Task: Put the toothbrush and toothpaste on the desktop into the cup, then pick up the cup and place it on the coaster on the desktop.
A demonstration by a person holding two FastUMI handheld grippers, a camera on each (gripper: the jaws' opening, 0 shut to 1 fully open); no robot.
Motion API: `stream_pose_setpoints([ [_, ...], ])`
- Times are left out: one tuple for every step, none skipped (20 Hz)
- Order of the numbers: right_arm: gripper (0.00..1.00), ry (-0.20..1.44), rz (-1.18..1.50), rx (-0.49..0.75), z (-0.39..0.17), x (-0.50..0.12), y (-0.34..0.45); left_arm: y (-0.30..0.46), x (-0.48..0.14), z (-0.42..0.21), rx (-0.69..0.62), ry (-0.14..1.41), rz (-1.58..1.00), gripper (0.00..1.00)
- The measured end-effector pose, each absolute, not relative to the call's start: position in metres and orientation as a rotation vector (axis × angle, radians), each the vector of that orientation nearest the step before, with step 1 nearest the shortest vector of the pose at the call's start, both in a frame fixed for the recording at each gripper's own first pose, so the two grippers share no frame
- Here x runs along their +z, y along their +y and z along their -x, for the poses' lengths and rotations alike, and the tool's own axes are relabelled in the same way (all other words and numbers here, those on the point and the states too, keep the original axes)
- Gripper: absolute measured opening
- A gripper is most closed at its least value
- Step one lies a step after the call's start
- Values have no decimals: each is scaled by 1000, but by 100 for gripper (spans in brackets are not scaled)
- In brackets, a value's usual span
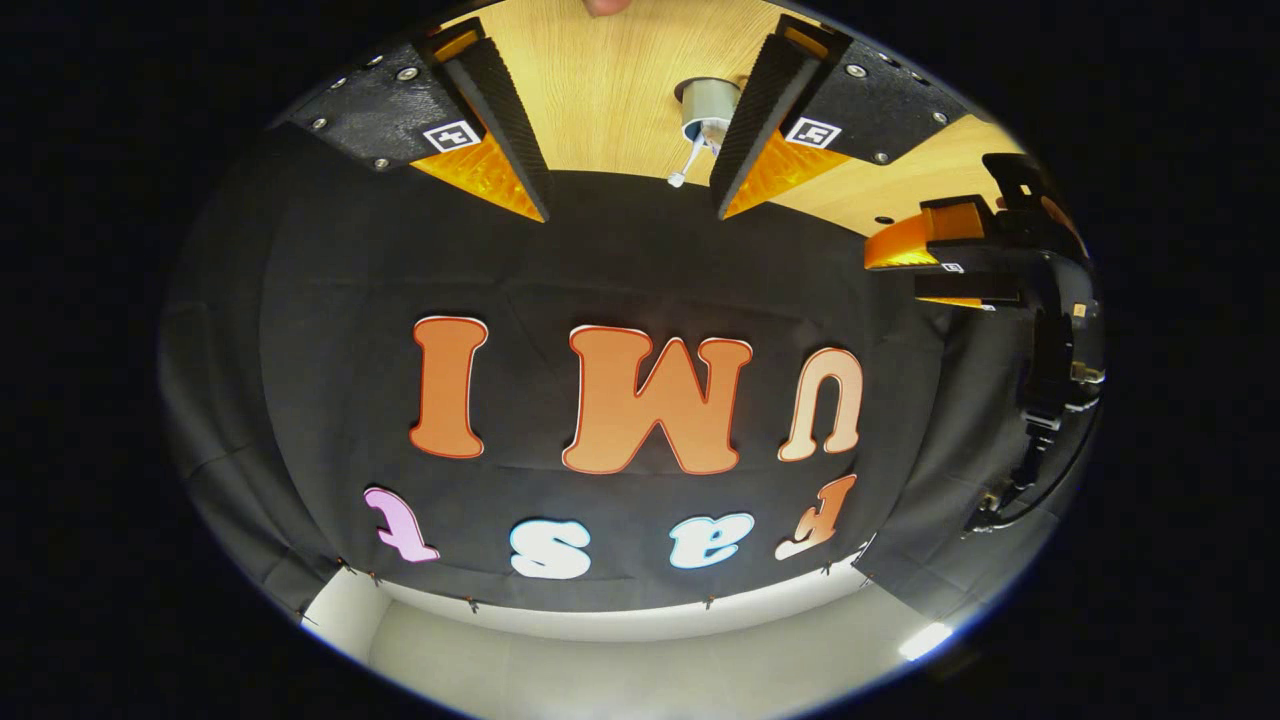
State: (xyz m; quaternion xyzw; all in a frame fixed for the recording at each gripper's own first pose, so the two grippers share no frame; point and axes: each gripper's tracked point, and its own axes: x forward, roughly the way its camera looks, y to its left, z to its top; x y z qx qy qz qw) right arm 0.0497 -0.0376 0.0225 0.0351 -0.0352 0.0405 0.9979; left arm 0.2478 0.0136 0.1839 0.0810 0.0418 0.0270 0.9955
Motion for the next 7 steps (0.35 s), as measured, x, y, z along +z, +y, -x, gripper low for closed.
stream_pose_setpoints([
  [95, -76, -72, 82, -50, 24, -36, 19, 187, -245, 65, 64, -168, 97],
  [95, -80, -70, 87, -50, 24, -34, 23, 188, -242, 73, 51, -167, 99],
  [95, -81, -66, 88, -50, 24, -32, 27, 190, -240, 78, 41, -159, 97],
  [95, -82, -64, 91, -50, 24, -30, 29, 191, -237, 81, 30, -150, 97],
  [95, -81, -66, 94, -50, 23, -28, 35, 193, -233, 92, 17, -142, 97],
  [95, -80, -66, 98, -50, 22, -28, 41, 196, -231, 99, 4, -135, 99],
  [95, -78, -67, 99, -50, 22, -26, 46, 198, -228, 108, -11, -131, 97],
])
